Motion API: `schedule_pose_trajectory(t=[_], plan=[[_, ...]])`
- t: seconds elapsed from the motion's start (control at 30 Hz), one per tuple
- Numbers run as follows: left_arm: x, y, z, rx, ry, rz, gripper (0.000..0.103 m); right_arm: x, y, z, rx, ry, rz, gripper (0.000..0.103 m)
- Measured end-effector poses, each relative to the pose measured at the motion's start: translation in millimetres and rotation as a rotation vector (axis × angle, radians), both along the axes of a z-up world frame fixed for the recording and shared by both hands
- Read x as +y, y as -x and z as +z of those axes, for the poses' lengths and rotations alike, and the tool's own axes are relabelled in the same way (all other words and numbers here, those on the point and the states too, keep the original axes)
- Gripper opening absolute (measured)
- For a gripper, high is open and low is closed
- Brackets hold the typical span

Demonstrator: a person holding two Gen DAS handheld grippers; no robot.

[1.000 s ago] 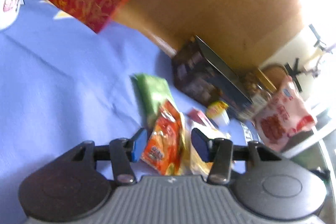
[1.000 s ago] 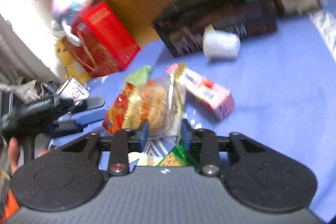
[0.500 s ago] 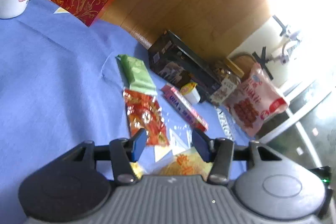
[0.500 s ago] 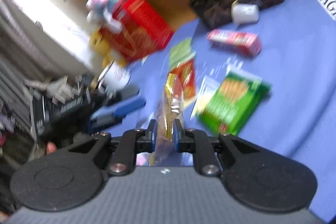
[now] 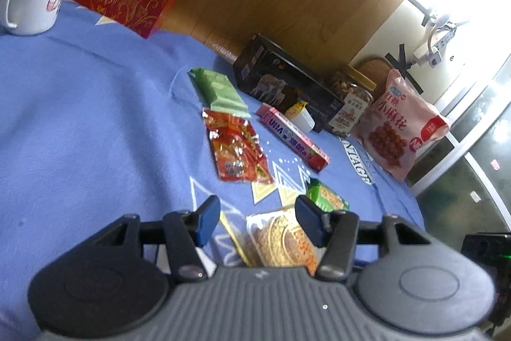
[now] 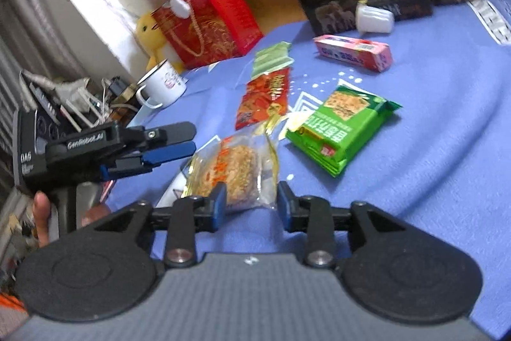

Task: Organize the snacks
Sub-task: 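Reach for and grasp the round biscuit packet with the left tool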

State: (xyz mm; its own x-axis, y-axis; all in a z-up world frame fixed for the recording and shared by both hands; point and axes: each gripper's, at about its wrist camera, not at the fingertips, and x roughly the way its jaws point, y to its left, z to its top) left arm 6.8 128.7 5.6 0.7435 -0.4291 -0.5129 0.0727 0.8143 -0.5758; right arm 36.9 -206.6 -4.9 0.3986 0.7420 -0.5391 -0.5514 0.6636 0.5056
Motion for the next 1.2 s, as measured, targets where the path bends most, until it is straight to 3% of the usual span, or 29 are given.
schedule_pose_trajectory(t=[0.23,0.33,0.5,0.6,0.77,0.87,0.97,1.2], plan=[[-8.5,10.7,-17.6,0.047,0.043,-0.040,0.049,12.0,10.8,1.1,-0.061,0.056,0.053,0.039],[-16.6,12.1,-17.9,0.030,0.009,-0.031,0.049,20.3,19.6,3.5,-0.079,0.067,0.116,0.039],[-13.7,6.9,-14.6,0.034,0.023,-0.031,0.050,34.8,47.4,12.8,-0.193,0.145,0.230,0.039],[-4.4,10.8,-10.7,0.010,0.041,-0.013,0.052,35.1,53.3,12.7,-0.259,0.225,0.219,0.039],[4.6,14.8,-6.4,-0.010,0.038,-0.008,0.054,26.0,46.5,10.6,-0.243,0.231,0.188,0.047],[3.1,13.1,-7.7,-0.003,0.036,-0.018,0.056,30.3,51.3,8.4,-0.243,0.244,0.206,0.048],[-1.9,11.8,-10.1,0.005,0.033,-0.043,0.057,38.2,57.0,4.6,-0.247,0.265,0.228,0.055],[-11.2,13.5,-18.0,0.018,0.018,-0.060,0.054,55.6,62.1,-4.2,-0.270,0.312,0.204,0.055]])
